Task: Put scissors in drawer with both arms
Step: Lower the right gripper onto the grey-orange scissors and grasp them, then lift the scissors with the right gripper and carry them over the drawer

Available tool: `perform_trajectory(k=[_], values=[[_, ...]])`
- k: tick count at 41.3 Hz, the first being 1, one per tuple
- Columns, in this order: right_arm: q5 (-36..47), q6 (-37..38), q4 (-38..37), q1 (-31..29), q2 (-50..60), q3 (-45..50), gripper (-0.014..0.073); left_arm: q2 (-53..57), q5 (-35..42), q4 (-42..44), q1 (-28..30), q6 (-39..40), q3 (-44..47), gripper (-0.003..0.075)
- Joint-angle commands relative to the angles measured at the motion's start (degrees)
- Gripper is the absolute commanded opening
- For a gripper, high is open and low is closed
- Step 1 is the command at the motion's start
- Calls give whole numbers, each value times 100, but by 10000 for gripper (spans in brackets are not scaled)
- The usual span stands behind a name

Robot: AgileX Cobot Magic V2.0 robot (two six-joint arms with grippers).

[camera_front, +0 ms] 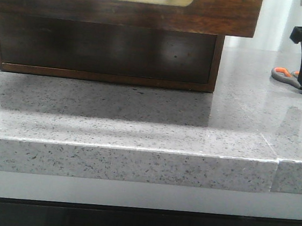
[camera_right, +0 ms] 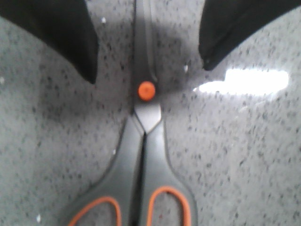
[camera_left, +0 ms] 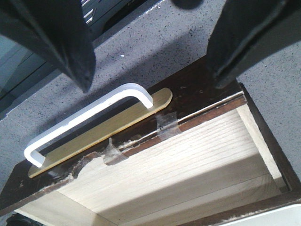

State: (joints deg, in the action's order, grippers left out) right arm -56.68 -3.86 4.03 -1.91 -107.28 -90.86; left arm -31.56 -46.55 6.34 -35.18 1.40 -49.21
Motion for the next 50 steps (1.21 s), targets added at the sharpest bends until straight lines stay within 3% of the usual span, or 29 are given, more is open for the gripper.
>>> perform_trajectory(k=[1,26,37,50], values=[[99,-61,48,-37,159,-296,414,-10,453,4,-43,41,-184,494],[-71,-61,72,-37,-254,-588,377,-10,453,4,-43,41,-184,494],[-177,-61,72,-37,-254,-588,104,-10,453,4,-43,41,-184,494],[-124,-61,72,-37,-51,-588,82,-10,453,4,-43,41,-184,494]])
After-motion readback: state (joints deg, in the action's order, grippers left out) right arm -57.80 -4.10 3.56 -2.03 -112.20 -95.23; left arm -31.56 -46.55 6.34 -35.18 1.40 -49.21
